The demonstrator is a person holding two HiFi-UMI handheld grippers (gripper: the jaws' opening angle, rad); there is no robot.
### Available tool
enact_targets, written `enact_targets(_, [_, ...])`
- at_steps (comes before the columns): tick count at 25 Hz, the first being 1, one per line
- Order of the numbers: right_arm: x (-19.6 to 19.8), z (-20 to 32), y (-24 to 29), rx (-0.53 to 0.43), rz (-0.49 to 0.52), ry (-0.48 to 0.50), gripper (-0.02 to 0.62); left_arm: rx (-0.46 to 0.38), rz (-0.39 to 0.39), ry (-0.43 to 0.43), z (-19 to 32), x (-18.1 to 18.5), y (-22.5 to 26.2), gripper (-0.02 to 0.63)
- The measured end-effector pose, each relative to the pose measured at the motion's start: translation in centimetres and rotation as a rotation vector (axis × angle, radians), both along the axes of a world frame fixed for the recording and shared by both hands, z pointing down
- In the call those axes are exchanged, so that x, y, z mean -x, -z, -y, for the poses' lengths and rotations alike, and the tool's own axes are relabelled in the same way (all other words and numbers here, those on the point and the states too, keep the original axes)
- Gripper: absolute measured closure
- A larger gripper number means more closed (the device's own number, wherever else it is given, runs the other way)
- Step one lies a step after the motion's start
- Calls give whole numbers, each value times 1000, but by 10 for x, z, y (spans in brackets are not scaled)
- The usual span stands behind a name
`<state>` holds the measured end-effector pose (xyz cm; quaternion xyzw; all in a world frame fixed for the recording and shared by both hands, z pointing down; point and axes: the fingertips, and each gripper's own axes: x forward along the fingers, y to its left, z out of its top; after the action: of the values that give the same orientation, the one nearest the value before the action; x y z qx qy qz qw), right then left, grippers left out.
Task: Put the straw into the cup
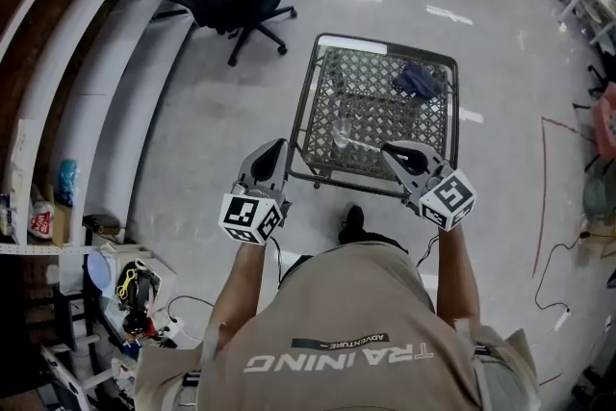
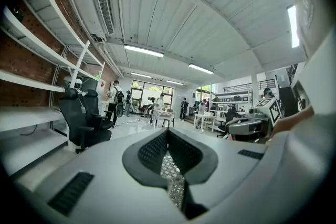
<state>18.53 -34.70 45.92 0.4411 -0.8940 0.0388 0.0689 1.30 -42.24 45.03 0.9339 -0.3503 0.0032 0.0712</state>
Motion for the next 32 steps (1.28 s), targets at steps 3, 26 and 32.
enact_targets(3, [-18,25,1,-2,-9,33,561,-13,-6,22,23,-18,9,589])
enact_targets(26, [-18,126,-127,267,-277,151,561,-33,-41,11,114,-45,25,589])
enact_targets(32, [-5,135,-160,344,-321,193,561,1,-49,7,118,-38,12,589])
